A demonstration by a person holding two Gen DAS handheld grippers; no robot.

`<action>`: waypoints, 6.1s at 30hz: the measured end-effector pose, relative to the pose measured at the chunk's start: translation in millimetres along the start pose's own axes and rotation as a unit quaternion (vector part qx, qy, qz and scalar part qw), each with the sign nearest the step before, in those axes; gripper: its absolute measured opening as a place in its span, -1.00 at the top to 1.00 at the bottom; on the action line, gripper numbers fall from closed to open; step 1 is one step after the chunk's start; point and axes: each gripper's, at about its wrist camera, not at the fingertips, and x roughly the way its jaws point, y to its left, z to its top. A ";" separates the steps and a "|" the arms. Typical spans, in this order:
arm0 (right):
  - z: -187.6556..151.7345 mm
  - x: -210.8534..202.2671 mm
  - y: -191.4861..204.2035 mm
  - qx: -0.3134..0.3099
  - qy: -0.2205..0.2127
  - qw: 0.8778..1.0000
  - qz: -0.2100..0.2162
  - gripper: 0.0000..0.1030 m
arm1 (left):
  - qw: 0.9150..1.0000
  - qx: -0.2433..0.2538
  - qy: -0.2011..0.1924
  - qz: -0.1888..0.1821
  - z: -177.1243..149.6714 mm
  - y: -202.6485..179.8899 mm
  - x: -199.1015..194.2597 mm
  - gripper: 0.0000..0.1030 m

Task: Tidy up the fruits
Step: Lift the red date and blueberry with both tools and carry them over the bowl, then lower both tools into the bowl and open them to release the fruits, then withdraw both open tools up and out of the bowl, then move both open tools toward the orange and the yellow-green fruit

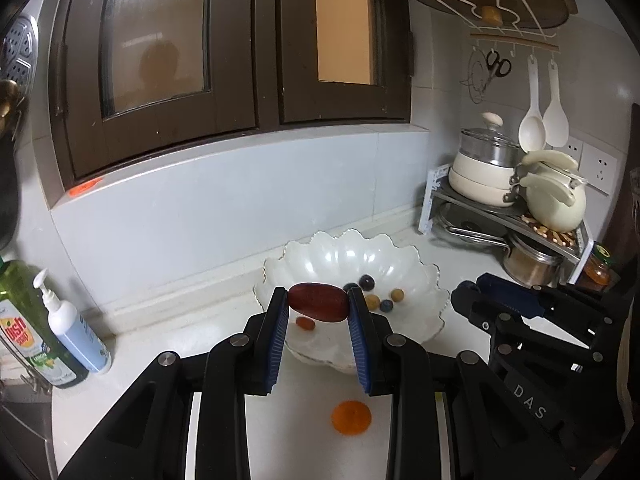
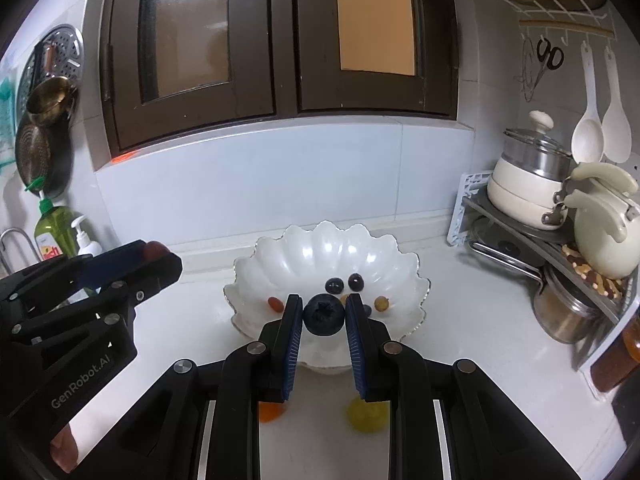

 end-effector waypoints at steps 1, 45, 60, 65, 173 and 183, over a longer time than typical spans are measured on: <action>1.4 2.6 -0.6 0.001 0.003 1.000 0.001 0.54 | 1.000 0.000 0.001 0.000 2.4 0.6 3.4 0.41; 54.0 168.9 -48.8 0.033 0.151 0.988 -0.021 0.54 | 0.986 -0.007 0.164 -0.022 45.4 5.8 186.1 0.41; 43.2 220.3 -55.8 0.025 0.240 0.970 -0.019 0.54 | 0.972 0.014 0.233 -0.007 32.1 3.8 231.5 0.41; 37.6 232.2 -61.3 0.030 0.265 0.964 -0.020 0.54 | 0.968 0.012 0.252 -0.006 31.0 2.8 242.4 0.41; -8.8 -41.7 -26.4 -0.006 0.018 0.998 -0.052 0.15 | 0.997 -0.022 0.073 0.005 -20.7 -7.2 -19.3 -0.24; -24.3 -46.1 -23.5 -0.004 0.016 0.998 -0.054 0.15 | 0.997 -0.029 0.071 0.014 -40.8 -8.2 -25.2 -0.24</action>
